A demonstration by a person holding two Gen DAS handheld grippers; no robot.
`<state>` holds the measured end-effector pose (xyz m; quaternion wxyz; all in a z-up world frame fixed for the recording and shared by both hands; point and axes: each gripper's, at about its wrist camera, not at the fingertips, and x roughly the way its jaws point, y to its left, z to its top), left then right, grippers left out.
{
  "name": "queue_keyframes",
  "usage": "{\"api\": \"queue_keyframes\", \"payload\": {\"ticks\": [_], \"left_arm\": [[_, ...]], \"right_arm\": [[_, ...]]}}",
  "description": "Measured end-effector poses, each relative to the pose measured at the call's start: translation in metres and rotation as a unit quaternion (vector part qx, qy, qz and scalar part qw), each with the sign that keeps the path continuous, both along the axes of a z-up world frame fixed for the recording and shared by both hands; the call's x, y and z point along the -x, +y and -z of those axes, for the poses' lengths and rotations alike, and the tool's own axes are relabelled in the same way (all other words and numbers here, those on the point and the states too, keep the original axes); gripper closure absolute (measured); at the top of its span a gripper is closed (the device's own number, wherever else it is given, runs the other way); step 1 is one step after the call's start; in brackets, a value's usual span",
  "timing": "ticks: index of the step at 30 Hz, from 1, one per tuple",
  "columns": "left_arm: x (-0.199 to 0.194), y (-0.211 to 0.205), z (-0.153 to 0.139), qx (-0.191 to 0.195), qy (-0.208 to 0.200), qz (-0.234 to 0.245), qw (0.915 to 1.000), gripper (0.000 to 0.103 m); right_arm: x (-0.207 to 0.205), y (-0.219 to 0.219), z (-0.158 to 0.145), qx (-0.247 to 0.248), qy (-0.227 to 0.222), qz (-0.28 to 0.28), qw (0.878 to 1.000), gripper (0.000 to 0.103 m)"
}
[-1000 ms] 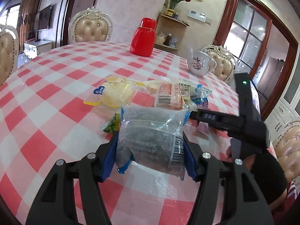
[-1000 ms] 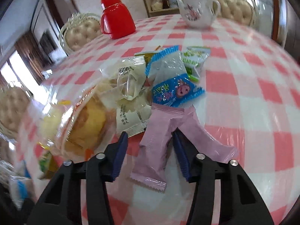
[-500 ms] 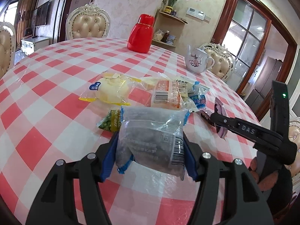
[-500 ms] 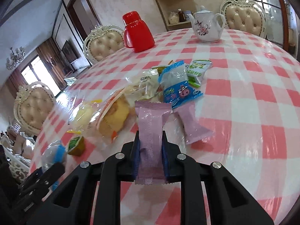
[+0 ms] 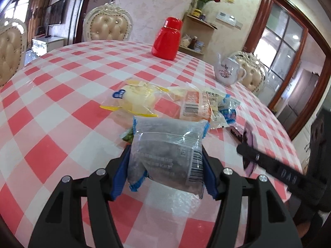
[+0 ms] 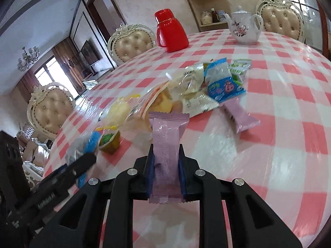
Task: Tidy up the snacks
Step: 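Carry the grey bag and pink bar over the clear plastic box with both tools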
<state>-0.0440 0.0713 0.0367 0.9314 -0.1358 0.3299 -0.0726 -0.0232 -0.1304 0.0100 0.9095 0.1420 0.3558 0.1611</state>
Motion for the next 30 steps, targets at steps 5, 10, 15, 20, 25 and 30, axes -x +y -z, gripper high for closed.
{"api": "queue_keyframes", "payload": {"ticks": [5, 10, 15, 20, 25, 30], "left_arm": [[0.021, 0.011, -0.002, 0.018, -0.002, -0.026, 0.9995, 0.041], [0.047, 0.018, -0.006, 0.011, -0.001, -0.039, 0.9992, 0.041], [0.073, 0.037, -0.015, -0.009, 0.002, -0.062, 0.998, 0.041], [0.103, 0.059, -0.02, -0.036, 0.005, -0.085, 0.9957, 0.041], [0.133, 0.088, -0.022, -0.051, 0.01, -0.111, 0.9924, 0.041], [0.163, 0.125, -0.024, -0.056, 0.013, -0.144, 0.9878, 0.041]], "right_arm": [[0.01, 0.005, 0.004, -0.013, 0.004, -0.01, 1.0, 0.083], [0.019, 0.013, 0.006, -0.029, 0.009, -0.028, 0.999, 0.083], [0.03, 0.026, 0.004, -0.046, 0.007, -0.051, 0.998, 0.083], [0.047, 0.054, 0.0, -0.055, 0.004, -0.091, 0.994, 0.083], [0.067, 0.093, -0.003, -0.058, 0.003, -0.143, 0.988, 0.083], [0.092, 0.134, -0.007, -0.043, 0.0, -0.194, 0.98, 0.083]]}}
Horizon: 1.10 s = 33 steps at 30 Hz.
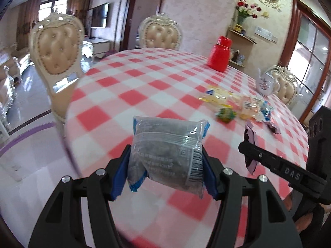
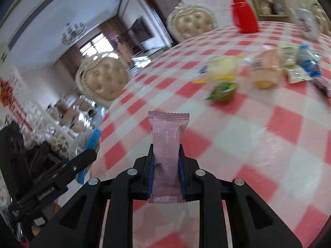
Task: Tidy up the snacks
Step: 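Carry the grey bag and pink bar over the clear plastic box with both tools, then open both tools to drop the grey bag and pink bar into the box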
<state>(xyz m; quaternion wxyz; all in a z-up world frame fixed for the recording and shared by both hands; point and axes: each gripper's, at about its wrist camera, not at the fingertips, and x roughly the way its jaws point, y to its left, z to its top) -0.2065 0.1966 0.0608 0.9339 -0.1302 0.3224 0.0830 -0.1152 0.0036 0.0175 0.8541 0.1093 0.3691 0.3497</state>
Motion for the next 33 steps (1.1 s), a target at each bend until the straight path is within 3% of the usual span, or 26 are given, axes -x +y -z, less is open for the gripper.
{"api": "queue_keyframes", "payload": {"ticks": [14, 23, 26, 27, 28, 29, 33], "left_arm": [[0.053, 0.094, 0.007, -0.01, 0.03, -0.064, 0.9974, 0.041], [0.073, 0.149, 0.013, -0.05, 0.083, -0.102, 0.9901, 0.039], [0.08, 0.159, 0.009, -0.059, 0.09, -0.115, 0.9875, 0.034], [0.082, 0.162, 0.006, -0.059, 0.089, -0.122, 0.9868, 0.026], [0.087, 0.164, 0.0, -0.064, 0.081, -0.138, 0.9851, 0.023], [0.09, 0.166, -0.005, -0.07, 0.074, -0.151, 0.9833, 0.023], [0.096, 0.153, -0.027, -0.085, 0.037, -0.173, 0.9805, 0.008]], "right_arm": [[0.083, 0.122, -0.01, 0.057, -0.033, -0.15, 0.987, 0.083], [0.14, 0.189, 0.007, 0.111, -0.047, -0.252, 0.96, 0.081], [0.155, 0.201, 0.014, 0.121, -0.05, -0.284, 0.95, 0.075], [0.156, 0.201, 0.015, 0.12, -0.05, -0.292, 0.947, 0.072], [0.157, 0.201, 0.014, 0.119, -0.051, -0.293, 0.947, 0.061], [0.156, 0.199, 0.012, 0.115, -0.052, -0.29, 0.949, 0.053], [0.143, 0.172, 0.0, 0.087, -0.055, -0.26, 0.96, 0.051]]}}
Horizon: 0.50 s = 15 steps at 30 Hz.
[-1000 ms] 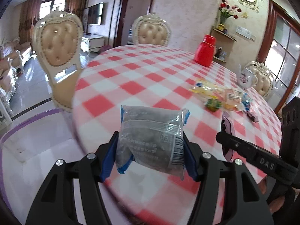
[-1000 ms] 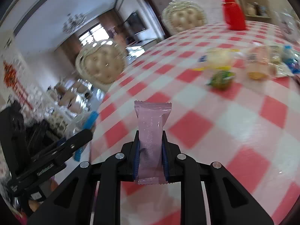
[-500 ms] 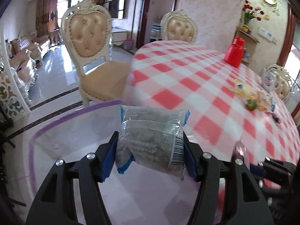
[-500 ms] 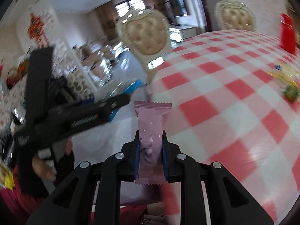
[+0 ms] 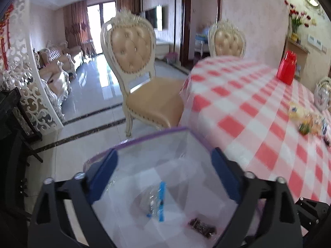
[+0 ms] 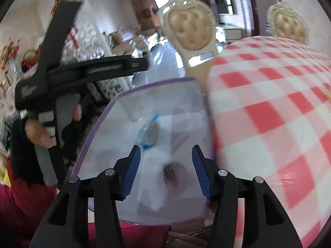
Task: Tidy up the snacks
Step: 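Open both tools to drop the grey bag and pink bar into the box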
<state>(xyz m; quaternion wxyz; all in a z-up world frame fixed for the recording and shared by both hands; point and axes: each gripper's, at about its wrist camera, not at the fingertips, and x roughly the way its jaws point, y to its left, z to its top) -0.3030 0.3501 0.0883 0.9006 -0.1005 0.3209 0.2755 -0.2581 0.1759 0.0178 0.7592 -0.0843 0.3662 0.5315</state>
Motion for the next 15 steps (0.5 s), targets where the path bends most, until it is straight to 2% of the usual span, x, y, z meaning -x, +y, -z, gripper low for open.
{"api": "queue_keyframes", "payload": {"ticks": [4, 6, 8, 12, 15], "left_arm": [[-0.009, -0.043, -0.022, -0.013, -0.066, 0.042, 0.9969, 0.002], [-0.023, -0.067, -0.026, -0.006, -0.081, 0.065, 0.9946, 0.002], [-0.051, -0.097, -0.025, 0.03, -0.076, 0.11, 0.9906, 0.002], [-0.112, -0.151, -0.007, 0.094, -0.041, 0.176, 0.9791, 0.002], [-0.15, -0.191, 0.009, 0.099, -0.035, 0.185, 0.9771, 0.002]], "right_arm": [[-0.039, -0.055, -0.017, -0.045, 0.004, 0.074, 0.996, 0.051], [-0.06, -0.094, -0.026, -0.073, 0.005, 0.13, 0.989, 0.044], [-0.078, -0.134, -0.033, -0.093, -0.002, 0.181, 0.979, 0.032], [-0.117, -0.211, -0.032, -0.077, -0.019, 0.283, 0.956, 0.03], [-0.14, -0.279, -0.025, -0.067, -0.02, 0.359, 0.931, 0.026]]}}
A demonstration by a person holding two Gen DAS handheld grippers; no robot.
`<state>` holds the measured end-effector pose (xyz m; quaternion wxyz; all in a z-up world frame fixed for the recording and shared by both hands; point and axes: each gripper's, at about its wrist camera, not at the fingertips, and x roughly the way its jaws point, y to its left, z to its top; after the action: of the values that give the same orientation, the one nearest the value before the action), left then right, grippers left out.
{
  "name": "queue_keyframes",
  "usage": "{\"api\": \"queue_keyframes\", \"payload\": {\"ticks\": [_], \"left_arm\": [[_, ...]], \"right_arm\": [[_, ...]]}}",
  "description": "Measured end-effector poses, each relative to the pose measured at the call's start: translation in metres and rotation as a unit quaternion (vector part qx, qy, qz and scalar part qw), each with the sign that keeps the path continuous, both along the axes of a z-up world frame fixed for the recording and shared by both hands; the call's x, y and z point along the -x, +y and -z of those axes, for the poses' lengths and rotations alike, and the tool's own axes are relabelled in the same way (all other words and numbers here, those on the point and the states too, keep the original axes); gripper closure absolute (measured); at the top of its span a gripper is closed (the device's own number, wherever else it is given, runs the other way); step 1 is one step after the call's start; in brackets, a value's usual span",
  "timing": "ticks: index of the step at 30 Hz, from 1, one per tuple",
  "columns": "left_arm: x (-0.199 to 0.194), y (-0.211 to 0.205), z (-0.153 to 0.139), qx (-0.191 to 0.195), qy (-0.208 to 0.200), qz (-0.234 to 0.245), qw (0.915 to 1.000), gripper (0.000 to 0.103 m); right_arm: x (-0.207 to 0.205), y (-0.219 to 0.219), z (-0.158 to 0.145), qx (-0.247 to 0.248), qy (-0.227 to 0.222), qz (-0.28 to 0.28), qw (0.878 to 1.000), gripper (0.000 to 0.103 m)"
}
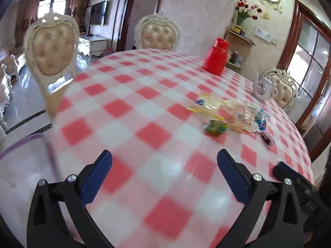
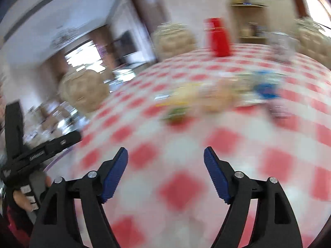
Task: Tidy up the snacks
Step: 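Open both tools to drop the grey bag and pink bar into the box, then grasp the green snack bag with the left tool while the right tool grasps another pink bar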
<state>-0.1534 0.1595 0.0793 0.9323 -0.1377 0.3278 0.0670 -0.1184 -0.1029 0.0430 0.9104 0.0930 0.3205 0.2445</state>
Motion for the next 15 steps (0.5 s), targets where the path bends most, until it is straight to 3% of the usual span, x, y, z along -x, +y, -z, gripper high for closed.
{"api": "queue_keyframes", "payload": {"ticks": [3, 6, 10, 15], "left_arm": [[-0.04, -0.042, 0.015, -0.012, 0.01, 0.028, 0.9995, 0.002], [-0.066, -0.068, 0.029, -0.017, 0.026, 0.05, 0.9982, 0.002], [-0.099, -0.093, 0.045, -0.041, 0.046, 0.065, 0.996, 0.002], [-0.127, -0.093, 0.052, -0.047, 0.056, 0.05, 0.9961, 0.002]], "right_arm": [[-0.028, -0.06, 0.013, 0.018, 0.027, 0.078, 0.996, 0.025], [-0.06, -0.104, 0.028, 0.033, 0.058, 0.122, 0.99, 0.025], [-0.103, -0.105, 0.042, 0.07, 0.083, 0.118, 0.987, 0.025], [-0.158, -0.084, 0.058, 0.104, 0.094, 0.097, 0.985, 0.026]]}}
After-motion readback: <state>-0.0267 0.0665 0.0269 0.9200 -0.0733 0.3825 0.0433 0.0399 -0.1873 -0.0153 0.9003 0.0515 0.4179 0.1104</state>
